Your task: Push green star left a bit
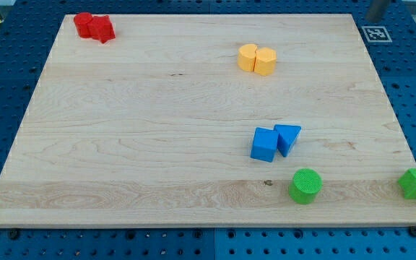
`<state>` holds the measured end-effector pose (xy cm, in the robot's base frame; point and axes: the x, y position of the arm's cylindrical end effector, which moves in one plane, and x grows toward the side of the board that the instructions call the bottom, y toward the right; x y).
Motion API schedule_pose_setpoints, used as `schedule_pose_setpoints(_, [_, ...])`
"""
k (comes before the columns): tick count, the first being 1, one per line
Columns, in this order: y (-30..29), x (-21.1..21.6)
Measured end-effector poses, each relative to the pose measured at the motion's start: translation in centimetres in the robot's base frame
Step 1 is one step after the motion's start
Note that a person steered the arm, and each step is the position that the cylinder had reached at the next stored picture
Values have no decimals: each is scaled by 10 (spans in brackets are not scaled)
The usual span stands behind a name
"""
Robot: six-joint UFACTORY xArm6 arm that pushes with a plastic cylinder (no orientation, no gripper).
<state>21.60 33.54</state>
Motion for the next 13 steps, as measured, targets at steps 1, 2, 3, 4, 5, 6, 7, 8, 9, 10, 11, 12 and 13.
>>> schedule_pose_setpoints(1, [0, 12])
schedule_pose_setpoints(2, [0, 26])
schedule_pose_setpoints(3, [0, 44])
schedule_pose_setpoints(4, [0, 63])
schedule_pose_setpoints(5, [0, 78])
schedule_pose_setpoints(6, [0, 93])
schedule_pose_setpoints(7, [0, 106])
schedule_pose_setpoints(8, [0, 121])
schedule_pose_setpoints(9, [0, 139])
schedule_pose_setpoints(10, [0, 159])
schedule_pose_setpoints(11, [0, 176])
schedule_pose_setpoints(12, [0, 194])
schedule_pose_setpoints(13, [0, 214])
